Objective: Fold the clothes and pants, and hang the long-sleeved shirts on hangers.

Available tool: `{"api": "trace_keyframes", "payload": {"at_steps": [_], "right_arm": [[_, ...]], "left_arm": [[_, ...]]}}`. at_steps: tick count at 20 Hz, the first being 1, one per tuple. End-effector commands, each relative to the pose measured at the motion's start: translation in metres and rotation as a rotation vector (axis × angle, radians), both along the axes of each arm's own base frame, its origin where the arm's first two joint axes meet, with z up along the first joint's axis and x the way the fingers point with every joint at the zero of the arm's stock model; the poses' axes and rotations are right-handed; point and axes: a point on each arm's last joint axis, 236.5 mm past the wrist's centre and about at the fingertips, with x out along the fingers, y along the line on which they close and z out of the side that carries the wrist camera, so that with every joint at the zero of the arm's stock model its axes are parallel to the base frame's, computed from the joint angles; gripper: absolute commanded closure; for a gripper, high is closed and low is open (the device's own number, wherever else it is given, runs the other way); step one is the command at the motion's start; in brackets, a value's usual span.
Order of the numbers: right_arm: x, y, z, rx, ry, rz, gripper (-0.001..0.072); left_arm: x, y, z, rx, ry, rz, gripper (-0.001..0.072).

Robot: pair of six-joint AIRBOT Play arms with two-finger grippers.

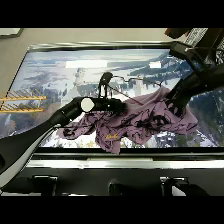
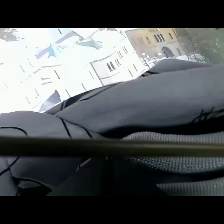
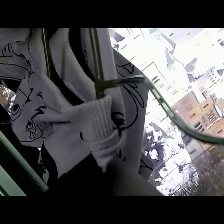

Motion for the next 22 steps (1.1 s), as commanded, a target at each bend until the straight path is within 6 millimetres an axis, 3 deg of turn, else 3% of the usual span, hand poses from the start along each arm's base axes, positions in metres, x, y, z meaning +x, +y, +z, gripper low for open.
{"api": "trace_keyframes", "payload": {"at_steps": [1, 5, 10, 15, 22], "right_arm": [[-0.008, -0.010, -0.006, -0.036, 0.046, -0.032, 0.0687], [-0.013, -0.024, -0.010, -0.083, 0.079, -0.089, 0.0688], [-0.013, -0.023, -0.010, -0.082, 0.079, -0.083, 0.0688], [-0.009, -0.007, -0.011, -0.131, 0.036, -0.008, 0.0688], [-0.014, -0.008, -0.015, -0.214, 0.044, 0.015, 0.0689]], "left_arm": [[0.007, 0.016, 0.002, 0.001, 0.037, 0.029, 0.0687], [0.026, 0.039, 0.014, -0.007, 0.045, 0.070, 0.0687], [0.044, 0.045, 0.038, -0.034, 0.006, 0.091, 0.0687], [0.046, 0.045, 0.040, -0.035, -0.002, 0.091, 0.0687], [0.060, 0.061, 0.045, -0.029, -0.017, 0.123, 0.0687]]}}
